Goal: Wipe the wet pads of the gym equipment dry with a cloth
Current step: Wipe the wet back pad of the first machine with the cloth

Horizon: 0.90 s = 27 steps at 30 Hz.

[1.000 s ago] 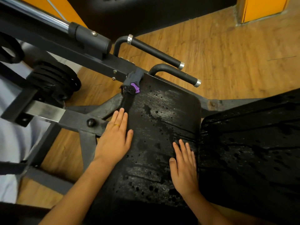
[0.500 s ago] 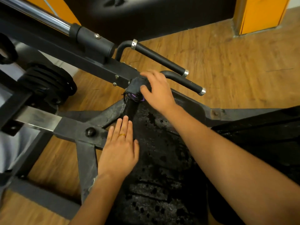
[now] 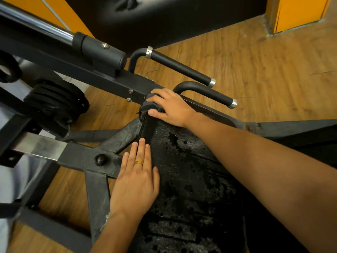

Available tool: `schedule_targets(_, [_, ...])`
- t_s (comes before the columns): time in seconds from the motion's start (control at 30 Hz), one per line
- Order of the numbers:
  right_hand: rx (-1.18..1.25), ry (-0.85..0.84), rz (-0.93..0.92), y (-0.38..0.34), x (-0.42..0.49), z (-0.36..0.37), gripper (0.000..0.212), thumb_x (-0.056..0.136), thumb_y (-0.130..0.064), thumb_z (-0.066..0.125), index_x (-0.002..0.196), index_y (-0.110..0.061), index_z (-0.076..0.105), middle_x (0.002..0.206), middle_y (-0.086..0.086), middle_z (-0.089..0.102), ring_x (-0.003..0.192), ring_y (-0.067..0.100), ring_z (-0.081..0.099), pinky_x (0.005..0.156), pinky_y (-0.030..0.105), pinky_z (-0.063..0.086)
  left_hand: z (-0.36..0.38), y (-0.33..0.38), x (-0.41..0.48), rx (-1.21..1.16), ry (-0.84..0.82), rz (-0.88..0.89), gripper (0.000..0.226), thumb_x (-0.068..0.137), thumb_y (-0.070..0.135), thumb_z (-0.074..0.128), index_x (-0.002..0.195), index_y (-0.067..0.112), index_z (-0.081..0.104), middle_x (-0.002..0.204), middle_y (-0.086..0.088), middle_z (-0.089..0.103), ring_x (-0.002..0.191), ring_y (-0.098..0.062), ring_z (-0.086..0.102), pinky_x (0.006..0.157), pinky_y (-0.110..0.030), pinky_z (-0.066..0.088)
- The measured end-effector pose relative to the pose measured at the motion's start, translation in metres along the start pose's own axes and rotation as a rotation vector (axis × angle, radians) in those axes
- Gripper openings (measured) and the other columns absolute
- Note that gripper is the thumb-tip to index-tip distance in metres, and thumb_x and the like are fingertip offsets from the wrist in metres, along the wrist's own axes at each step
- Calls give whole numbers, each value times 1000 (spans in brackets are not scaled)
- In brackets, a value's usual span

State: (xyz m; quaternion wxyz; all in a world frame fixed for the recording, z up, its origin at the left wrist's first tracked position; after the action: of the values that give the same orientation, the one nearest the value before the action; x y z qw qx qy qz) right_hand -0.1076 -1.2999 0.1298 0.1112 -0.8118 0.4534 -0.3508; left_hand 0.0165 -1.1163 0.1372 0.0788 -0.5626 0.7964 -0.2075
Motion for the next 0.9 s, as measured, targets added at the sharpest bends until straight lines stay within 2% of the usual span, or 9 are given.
schedule_targets(0.1, [-175,111,59,-16,16,-11,44,103,-52,41,121,-18,62,129,4,55,120,27,47,95,43,38,0,0,0,-1,6,2,66,98,37,37,153,1,36,163,-16,27,151,-29,27,122,-43,22])
schedule_targets(0.17, [-259,182,157,-23,27,-15,42,103,-48,41,118,-15,64,122,4,58,115,26,49,92,39,37,0,0,0,-2,8,3,66,98,37,38,153,1,36,162,-17,28,151,-30,28,120,-45,25])
schedule_targets(0.27, [-244,229,327,-20,32,-13,38,100,-42,49,127,-16,58,126,6,56,119,27,49,95,39,40,-1,0,0,-21,21,0,65,97,36,37,152,0,38,162,-17,29,150,-30,30,119,-46,26])
schedule_targets(0.4, [-209,222,374,-15,30,-16,51,98,-36,54,147,-27,42,126,10,53,116,30,50,90,42,45,-1,1,-1,-35,36,2,65,97,35,37,151,0,39,162,-17,30,150,-30,28,119,-45,24])
schedule_targets(0.53, [-265,195,440,3,23,-27,41,100,-36,51,139,-23,55,121,10,50,111,29,53,84,41,45,0,0,-1,-40,38,2,65,97,34,40,152,-1,38,162,-17,29,150,-31,29,119,-46,24])
schedule_targets(0.63, [-285,169,439,14,21,-24,43,102,-41,45,135,-18,57,124,10,51,117,30,50,91,43,42,0,1,0,-39,29,3,65,98,35,40,152,0,38,162,-17,29,150,-31,28,119,-46,24])
schedule_targets(0.7, [-192,106,336,12,24,-12,54,101,-49,40,145,-18,48,136,7,50,130,28,44,105,45,33,0,0,0,-36,25,0,65,98,35,39,152,0,38,162,-17,28,150,-31,28,119,-46,26])
schedule_targets(0.8, [-9,-21,161,9,22,-1,67,101,-53,38,159,-20,28,163,3,30,153,21,17,123,47,6,0,1,-1,-30,22,3,65,97,35,41,151,-1,39,162,-18,29,150,-31,29,119,-46,26])
schedule_targets(0.9, [106,-114,117,14,18,-1,67,105,-44,38,162,-17,15,169,4,13,156,18,1,126,41,4,0,1,-1,-26,21,7,65,97,35,41,151,-1,39,162,-18,29,150,-31,29,119,-47,26])
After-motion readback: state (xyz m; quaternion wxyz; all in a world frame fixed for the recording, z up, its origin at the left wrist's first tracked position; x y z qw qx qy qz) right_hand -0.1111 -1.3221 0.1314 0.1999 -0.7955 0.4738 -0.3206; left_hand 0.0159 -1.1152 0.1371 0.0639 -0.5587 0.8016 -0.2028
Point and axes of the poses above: each hand's wrist, its own x-axis towards the middle knuckle, its own z-axis out of the palm, y = z × x, the point moved 9 cm from there along x, towards the middle knuckle
